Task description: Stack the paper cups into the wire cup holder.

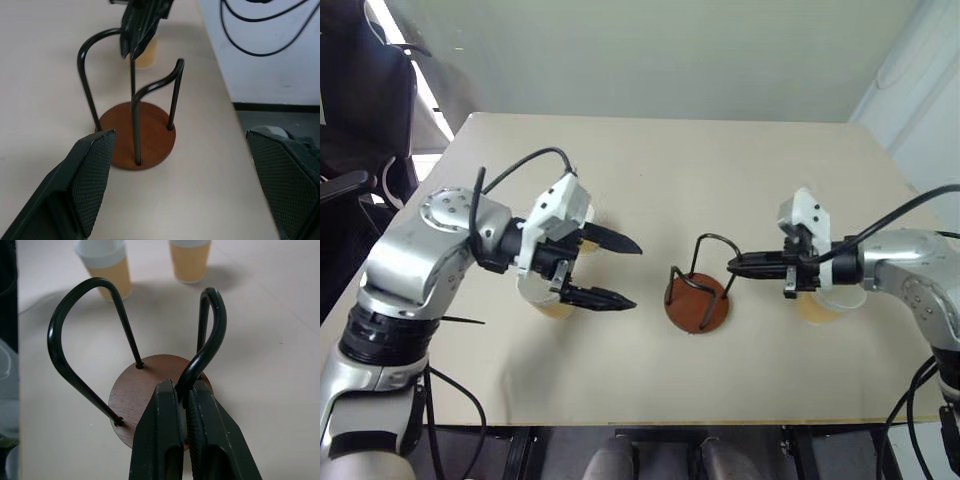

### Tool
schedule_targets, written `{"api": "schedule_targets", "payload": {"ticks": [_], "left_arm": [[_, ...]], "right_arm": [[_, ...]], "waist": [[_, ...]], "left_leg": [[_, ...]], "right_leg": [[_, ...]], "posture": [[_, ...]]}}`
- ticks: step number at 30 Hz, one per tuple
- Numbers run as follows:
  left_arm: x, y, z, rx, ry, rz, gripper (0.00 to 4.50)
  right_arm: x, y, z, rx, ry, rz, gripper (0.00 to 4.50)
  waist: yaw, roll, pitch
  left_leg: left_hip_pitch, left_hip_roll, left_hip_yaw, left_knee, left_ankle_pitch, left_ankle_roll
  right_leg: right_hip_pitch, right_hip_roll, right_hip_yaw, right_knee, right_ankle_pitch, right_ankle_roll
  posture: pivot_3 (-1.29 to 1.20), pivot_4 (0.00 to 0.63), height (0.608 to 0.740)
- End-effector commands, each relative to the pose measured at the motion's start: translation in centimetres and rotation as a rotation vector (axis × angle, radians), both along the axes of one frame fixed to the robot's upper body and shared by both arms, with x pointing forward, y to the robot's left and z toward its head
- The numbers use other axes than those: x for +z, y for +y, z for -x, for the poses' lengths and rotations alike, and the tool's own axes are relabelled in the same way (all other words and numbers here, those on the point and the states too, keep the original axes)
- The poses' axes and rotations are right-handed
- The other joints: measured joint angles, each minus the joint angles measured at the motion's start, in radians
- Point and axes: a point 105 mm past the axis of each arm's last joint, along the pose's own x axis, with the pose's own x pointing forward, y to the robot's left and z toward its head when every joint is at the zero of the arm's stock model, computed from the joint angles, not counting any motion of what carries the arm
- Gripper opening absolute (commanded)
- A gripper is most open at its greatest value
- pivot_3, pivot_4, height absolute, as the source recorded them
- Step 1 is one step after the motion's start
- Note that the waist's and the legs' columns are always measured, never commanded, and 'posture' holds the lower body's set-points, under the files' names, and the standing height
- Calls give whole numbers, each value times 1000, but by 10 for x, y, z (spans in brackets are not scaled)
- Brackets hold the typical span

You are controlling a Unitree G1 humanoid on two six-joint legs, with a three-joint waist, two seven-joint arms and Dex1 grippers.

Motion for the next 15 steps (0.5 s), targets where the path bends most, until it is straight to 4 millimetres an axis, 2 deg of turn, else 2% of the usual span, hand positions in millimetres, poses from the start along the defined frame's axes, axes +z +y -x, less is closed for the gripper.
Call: {"api": "schedule_targets", "payload": {"ticks": [1,15], "left_arm": [[4,1,6,-20,-18,-15,4500],[4,5,11,-2,-16,-48,4500]], "right_arm": [[5,8,8,55,-33,16,24],[-6,21,6,131,-43,46,24]], "waist": [[0,0,0],[-2,0,0]], "left_leg": [[0,0,0,0,0,0],[0,0,0,1,0,1]], "right_leg": [[0,0,0,0,0,0],[0,0,0,0,0,0]], "posture": [[0,150,740],[0,150,740]]}}
